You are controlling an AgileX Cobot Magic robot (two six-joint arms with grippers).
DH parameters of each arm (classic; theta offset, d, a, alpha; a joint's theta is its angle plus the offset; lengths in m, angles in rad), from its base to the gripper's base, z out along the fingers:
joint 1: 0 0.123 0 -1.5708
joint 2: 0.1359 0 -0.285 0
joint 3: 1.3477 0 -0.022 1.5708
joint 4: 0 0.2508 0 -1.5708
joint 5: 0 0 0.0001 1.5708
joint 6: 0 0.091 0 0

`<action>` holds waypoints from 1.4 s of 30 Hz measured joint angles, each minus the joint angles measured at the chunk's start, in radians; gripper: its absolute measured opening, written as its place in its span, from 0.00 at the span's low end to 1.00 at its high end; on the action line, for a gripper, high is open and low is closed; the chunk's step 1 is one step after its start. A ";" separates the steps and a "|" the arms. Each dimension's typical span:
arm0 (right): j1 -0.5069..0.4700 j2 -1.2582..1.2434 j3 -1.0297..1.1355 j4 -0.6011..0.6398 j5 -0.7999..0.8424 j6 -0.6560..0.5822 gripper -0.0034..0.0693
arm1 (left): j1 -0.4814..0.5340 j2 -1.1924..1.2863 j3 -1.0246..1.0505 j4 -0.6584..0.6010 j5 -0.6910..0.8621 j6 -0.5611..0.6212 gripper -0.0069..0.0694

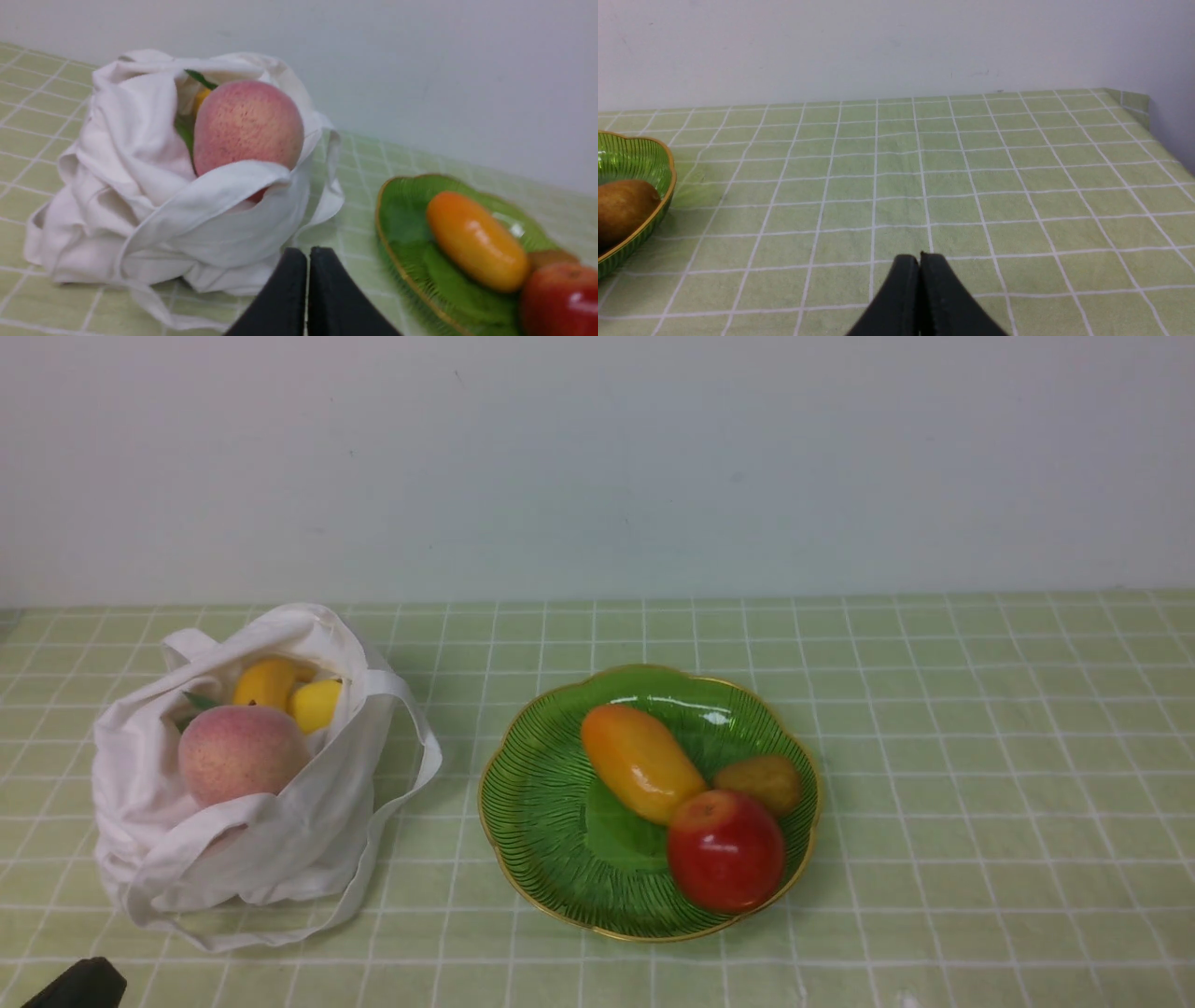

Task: Take the fruit out of the bag on the green coffee tablecloth and place them on the plate.
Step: 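Reach into the cloth bag and grasp the peach with the left gripper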

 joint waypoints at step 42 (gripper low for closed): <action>0.000 0.000 0.000 0.000 0.000 0.000 0.03 | 0.000 1.314 -1.187 0.241 0.820 0.239 0.10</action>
